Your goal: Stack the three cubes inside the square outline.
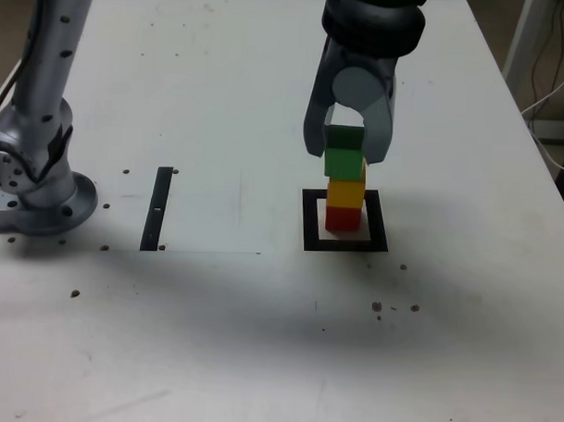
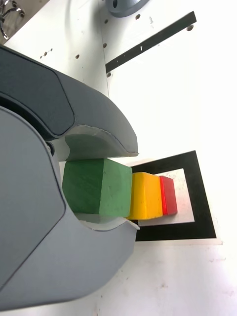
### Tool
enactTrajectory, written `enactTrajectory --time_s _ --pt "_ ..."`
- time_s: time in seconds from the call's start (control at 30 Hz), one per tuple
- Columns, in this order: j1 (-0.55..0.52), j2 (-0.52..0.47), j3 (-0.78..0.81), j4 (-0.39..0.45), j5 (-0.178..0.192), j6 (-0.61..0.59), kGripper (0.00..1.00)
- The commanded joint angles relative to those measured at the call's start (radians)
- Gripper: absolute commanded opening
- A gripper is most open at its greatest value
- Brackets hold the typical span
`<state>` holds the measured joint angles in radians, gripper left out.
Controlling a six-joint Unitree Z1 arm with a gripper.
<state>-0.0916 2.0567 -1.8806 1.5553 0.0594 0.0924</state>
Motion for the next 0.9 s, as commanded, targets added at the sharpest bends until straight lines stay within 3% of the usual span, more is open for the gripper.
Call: enactTrajectory --time_s 0.0,0.1,0.53,0.87 --pt "0.004 0.006 -0.001 0.001 0.003 0.004 0.86" --pt "0.006 0.006 0.001 0.000 0.004 0.005 0.99" --pt "0.006 -0.010 0.010 -0.004 0.008 0.006 0.99" --pt "0.006 -0.092 0.054 -0.001 0.020 0.000 0.99"
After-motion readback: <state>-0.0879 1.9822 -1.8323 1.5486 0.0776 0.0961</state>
